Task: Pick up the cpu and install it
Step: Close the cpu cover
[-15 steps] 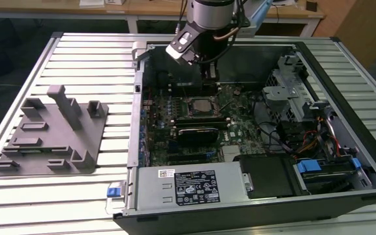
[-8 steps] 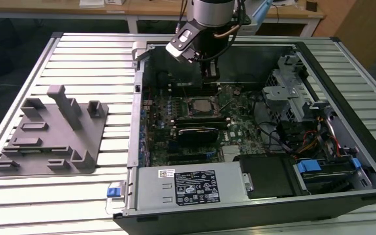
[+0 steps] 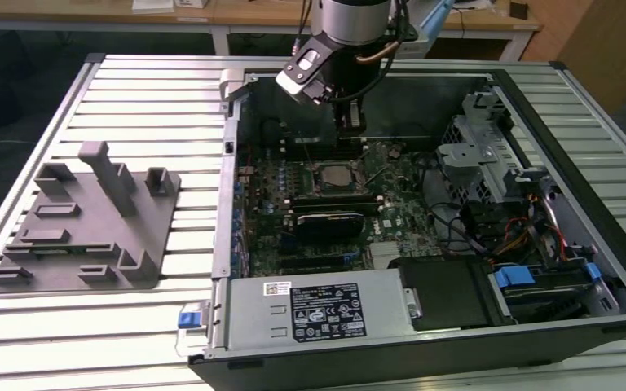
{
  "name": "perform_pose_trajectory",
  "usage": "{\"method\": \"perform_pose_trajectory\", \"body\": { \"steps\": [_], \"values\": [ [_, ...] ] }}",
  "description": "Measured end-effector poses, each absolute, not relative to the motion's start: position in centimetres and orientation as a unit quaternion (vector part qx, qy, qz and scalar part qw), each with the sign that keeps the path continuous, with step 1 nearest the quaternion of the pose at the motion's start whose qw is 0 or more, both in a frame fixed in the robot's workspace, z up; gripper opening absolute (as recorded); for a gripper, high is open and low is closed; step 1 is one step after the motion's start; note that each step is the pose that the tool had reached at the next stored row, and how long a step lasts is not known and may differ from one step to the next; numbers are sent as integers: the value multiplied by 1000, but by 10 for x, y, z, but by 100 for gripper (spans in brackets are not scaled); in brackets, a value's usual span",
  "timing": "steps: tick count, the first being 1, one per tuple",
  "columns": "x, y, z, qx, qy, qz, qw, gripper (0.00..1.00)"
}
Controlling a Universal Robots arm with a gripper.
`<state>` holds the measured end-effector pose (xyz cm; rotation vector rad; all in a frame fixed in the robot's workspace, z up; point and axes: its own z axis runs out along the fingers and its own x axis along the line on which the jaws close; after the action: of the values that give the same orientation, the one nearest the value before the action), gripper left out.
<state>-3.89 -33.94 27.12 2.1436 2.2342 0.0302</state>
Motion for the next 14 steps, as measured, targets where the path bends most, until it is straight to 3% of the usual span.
{"method": "perform_pose_trajectory", "body": {
  "steps": [14],
  "values": [
    [-14, -339, 271, 692, 721, 9, 22, 11]
  ]
}}
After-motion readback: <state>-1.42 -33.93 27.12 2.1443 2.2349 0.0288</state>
